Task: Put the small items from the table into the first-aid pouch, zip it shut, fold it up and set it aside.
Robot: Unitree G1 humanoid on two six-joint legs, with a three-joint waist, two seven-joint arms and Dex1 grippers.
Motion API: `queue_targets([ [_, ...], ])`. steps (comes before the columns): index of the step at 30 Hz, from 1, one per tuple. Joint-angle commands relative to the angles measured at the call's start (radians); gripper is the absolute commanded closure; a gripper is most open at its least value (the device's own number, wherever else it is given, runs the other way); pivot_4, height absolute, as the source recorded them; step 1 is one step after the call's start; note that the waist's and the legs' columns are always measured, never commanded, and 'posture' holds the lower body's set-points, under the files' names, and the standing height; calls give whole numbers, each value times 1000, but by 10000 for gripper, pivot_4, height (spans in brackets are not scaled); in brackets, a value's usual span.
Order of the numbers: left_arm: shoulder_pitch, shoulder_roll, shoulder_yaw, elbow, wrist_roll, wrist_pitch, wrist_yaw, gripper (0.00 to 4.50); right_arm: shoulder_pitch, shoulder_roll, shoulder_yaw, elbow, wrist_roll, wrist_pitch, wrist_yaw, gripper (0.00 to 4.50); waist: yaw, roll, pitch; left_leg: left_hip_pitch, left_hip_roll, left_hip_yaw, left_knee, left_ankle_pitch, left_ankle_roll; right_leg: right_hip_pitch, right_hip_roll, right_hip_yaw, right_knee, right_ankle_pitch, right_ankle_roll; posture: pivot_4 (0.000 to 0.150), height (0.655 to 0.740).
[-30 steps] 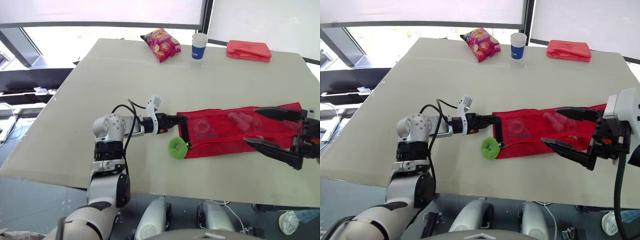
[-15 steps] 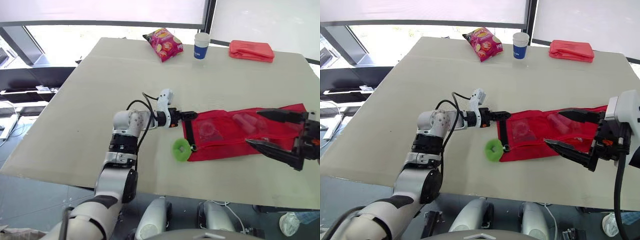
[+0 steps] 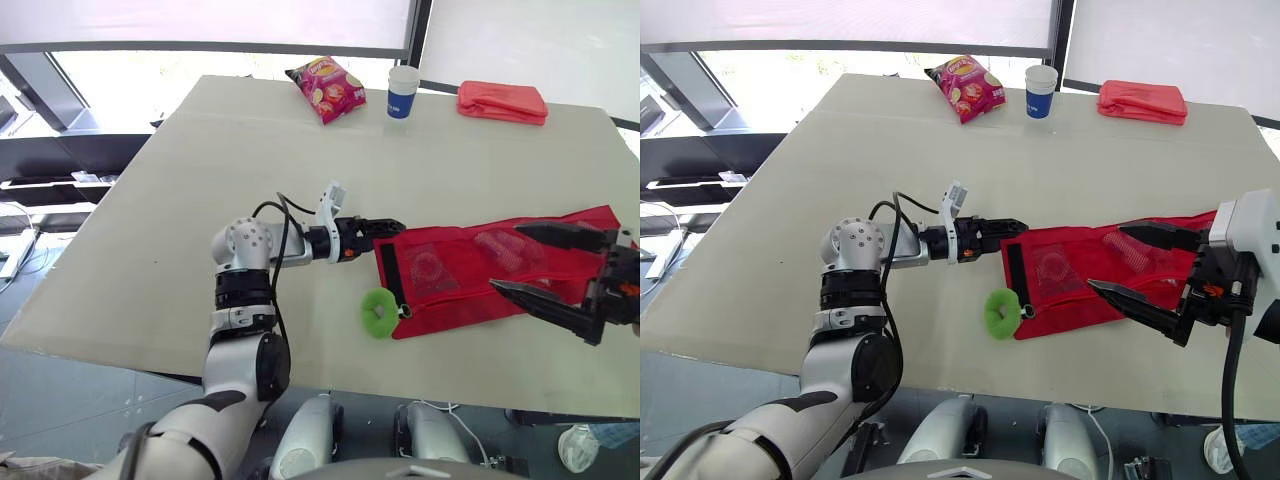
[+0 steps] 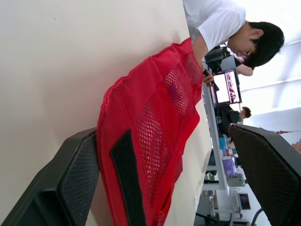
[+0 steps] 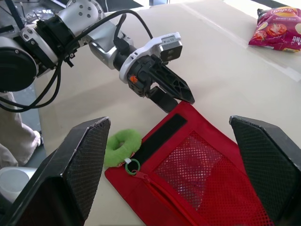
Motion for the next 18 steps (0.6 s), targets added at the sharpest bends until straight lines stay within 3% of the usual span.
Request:
queue_targets([
  [1,-12,1,-15,-44,-24,23,-7,0,1,-3,-26,-17,10,-22,-4,1608,-1,0,0,0,0,0,0,0,0,0,0,0,0,0,0,1500,7400],
  [11,104,-39,-44,-162,-36,82,1,0,36,-2,-48,-38,28,-15,-18,1608,0,0,0,0,0,0,0,0,-1,0,0,0,0,0,0,1500,7400],
  [14,130,-51,-32,-181,-42,95,6,7744,50,-6,-56,-40,37,-12,-23,1048,0,0,0,0,0,0,0,0,-1,0,0,0,0,0,0,1500,7400],
  [18,140,-72,-9,-175,-63,95,18,25800,76,-8,-63,-45,59,2,-35,1048,1,0,0,0,0,0,0,0,-1,0,0,0,0,0,0,1500,7400],
])
